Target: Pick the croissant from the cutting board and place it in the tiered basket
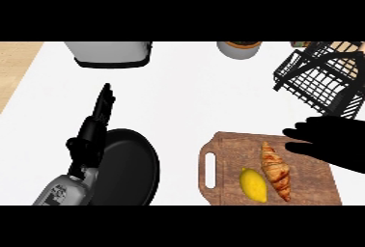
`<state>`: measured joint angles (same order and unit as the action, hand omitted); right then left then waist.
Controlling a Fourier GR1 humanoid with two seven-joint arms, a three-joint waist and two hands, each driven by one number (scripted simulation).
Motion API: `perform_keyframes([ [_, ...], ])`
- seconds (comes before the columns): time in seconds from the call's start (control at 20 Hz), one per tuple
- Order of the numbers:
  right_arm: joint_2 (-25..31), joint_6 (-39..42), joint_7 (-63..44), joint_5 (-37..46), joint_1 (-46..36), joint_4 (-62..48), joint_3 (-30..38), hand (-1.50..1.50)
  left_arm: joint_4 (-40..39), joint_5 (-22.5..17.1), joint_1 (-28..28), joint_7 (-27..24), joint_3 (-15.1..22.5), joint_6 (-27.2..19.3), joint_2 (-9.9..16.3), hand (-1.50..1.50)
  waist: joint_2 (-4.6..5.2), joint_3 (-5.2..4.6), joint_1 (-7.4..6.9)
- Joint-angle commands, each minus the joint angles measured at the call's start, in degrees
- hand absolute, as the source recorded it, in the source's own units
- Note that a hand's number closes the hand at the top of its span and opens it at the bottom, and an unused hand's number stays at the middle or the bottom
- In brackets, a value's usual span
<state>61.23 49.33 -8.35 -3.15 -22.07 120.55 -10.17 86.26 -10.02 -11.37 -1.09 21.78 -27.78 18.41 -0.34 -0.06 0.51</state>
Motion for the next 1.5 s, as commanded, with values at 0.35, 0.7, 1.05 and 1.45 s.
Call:
perform_keyframes([
  [0.35,-11.58,3.55,-21.95,4.66,0.01,10.22,-9.90,-1.50,2.53,3.06,2.02,1.66,-1.93,2.49,-1.04,0.00,0.25,0.00,-0.88],
  [0.7,-13.13,5.86,-22.37,16.53,5.51,9.75,-16.20,-1.50,-0.03,4.01,-0.88,2.32,-3.97,3.37,-2.90,0.00,0.33,0.08,-0.44],
  [1.05,-12.05,10.38,-21.40,19.44,5.64,10.71,-12.63,-1.50,0.11,4.14,1.01,0.68,-6.46,6.30,-3.09,0.00,0.32,0.06,-0.43],
  [1.45,-14.24,10.16,-9.88,32.45,1.52,2.45,-13.59,-1.50,2.11,8.93,2.56,2.26,-4.71,5.13,-6.50,0.00,0.40,0.08,-0.99],
])
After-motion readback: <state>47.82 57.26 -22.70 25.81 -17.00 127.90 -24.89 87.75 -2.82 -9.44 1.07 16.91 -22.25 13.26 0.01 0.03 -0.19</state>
